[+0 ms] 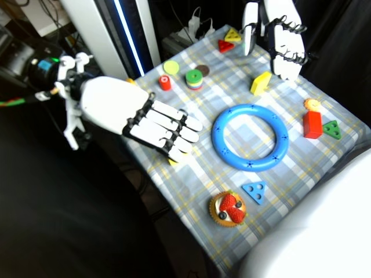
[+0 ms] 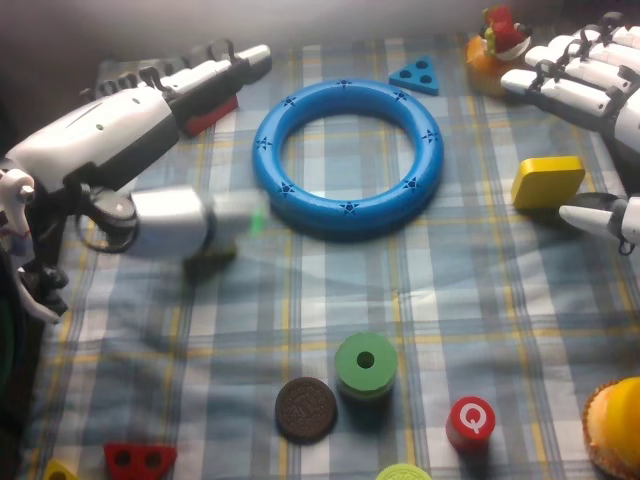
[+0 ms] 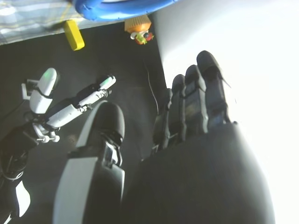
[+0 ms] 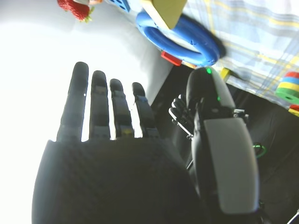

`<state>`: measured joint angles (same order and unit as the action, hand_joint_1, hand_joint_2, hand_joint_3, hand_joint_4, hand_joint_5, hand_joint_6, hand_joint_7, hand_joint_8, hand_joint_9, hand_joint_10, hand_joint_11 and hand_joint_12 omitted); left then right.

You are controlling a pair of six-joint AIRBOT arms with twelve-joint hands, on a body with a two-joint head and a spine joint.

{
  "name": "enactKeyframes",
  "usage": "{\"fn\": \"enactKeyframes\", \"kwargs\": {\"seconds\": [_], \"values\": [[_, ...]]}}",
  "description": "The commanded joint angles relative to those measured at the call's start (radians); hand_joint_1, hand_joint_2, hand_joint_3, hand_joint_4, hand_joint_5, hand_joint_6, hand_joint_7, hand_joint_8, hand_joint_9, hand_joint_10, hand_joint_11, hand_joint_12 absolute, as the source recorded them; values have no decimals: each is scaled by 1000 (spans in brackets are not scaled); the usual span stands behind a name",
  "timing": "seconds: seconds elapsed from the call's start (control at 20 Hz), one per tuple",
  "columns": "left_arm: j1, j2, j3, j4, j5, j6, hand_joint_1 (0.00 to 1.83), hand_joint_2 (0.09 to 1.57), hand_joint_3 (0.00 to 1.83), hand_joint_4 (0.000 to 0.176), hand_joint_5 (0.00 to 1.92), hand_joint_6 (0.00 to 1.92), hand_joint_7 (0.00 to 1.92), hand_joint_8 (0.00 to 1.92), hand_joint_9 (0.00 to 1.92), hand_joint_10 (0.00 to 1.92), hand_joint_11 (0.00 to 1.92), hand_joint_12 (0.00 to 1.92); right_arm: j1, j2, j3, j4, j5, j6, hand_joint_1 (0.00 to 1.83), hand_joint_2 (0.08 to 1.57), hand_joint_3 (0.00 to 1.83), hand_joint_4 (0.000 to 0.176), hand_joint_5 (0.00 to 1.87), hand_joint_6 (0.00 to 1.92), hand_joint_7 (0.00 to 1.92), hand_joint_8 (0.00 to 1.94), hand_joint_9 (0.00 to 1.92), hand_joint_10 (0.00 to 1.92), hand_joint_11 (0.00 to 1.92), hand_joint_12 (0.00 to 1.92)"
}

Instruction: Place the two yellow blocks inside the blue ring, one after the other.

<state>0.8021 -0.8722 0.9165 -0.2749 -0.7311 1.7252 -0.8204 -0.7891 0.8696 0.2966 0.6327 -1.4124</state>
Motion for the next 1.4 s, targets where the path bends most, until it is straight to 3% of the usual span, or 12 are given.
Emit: {"fn": "enactKeyframes", "kwargs": {"seconds": [0.0,0.05,0.2,0.45,0.75,0.9,0.95,1.0,1.05,1.1,1.2,1.35], "values": [[-7,-11,9,-5,-101,-6,800,1016,34,113,0,0,0,0,0,0,0,0,6,-1,5,1,114,-2,534,1238,36,17,0,0,0,0,0,0,0,0],[-7,-15,14,-11,-91,-4,813,1032,35,109,0,0,0,0,0,0,0,0,3,-2,6,8,116,-2,506,1235,28,0,0,0,0,0,0,0,0,0],[-6,-20,13,-53,-75,56,813,1043,27,110,0,0,0,0,0,0,0,0,1,-2,6,18,123,-2,515,1225,16,0,0,0,0,0,0,0,0,0],[4,-36,28,-145,-32,158,887,1044,14,55,58,18,41,14,10,4,0,0,-1,3,4,31,137,-2,494,1249,18,0,0,0,0,0,0,0,0,0],[6,-71,69,-258,22,262,1007,1069,1,21,242,9,318,11,199,11,0,136,-7,10,2,42,149,-2,467,1258,7,0,0,0,0,0,0,0,0,0],[6,-86,86,-298,40,296,1071,1075,2,0,484,18,582,18,442,53,0,817,-7,11,1,42,149,-2,427,1268,8,0,0,0,0,0,0,0,0,0],[6,-92,93,-305,47,296,1098,1079,1,0,628,44,760,58,620,143,0,1429,-7,11,2,42,150,-2,448,1270,7,0,0,0,0,0,0,0,0,0],[6,-97,99,-311,51,296,1083,1092,0,0,728,8,886,34,632,508,28,1713,-7,11,2,42,150,-2,455,1272,7,0,0,0,0,0,0,0,0,0],[6,-100,103,-315,55,296,1191,1131,0,0,851,789,965,901,678,889,171,1819,-8,11,2,43,150,-1,471,1272,6,0,0,0,0,0,0,0,0,0],[6,-103,107,-317,58,296,1197,1146,0,0,958,939,869,1150,652,997,140,1795,-8,11,2,44,150,-1,488,1269,3,0,0,0,0,0,0,0,0,0],[5,-108,114,-322,59,296,1205,1153,1,0,989,907,834,1306,587,1241,122,1898,-10,11,2,46,153,-1,475,1269,3,0,0,0,0,0,0,0,0,0],[-10,-102,99,-301,27,296,1190,1173,0,0,917,1150,824,1176,600,822,29,1696,-13,13,0,48,154,-1,456,1269,2,0,0,0,0,0,0,0,0,0]]}}
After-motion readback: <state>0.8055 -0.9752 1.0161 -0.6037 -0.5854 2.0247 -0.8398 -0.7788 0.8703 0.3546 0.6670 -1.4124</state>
